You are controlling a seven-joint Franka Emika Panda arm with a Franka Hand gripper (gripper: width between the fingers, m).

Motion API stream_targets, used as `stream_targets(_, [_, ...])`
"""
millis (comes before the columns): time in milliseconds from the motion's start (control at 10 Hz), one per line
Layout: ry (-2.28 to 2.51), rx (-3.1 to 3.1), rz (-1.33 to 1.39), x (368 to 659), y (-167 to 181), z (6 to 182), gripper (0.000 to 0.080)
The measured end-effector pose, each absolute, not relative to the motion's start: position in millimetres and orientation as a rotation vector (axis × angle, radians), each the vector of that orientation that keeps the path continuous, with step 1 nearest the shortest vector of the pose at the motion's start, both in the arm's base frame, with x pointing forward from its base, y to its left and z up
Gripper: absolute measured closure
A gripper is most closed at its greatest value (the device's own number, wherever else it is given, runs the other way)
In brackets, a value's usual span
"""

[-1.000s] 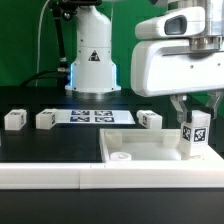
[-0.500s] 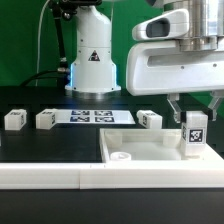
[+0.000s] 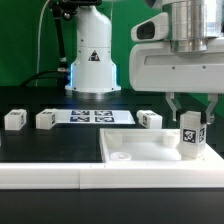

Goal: Assemble one leg

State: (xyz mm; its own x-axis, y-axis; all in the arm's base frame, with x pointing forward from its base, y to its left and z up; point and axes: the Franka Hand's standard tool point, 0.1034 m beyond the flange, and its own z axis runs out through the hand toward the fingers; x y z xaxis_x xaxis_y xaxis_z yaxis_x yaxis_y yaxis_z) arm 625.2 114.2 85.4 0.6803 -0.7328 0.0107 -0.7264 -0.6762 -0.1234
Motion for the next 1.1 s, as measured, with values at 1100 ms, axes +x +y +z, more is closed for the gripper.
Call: stream_targets(1100, [1.829,-2.383,-0.014,623.1,114.1,84.6,0.0244])
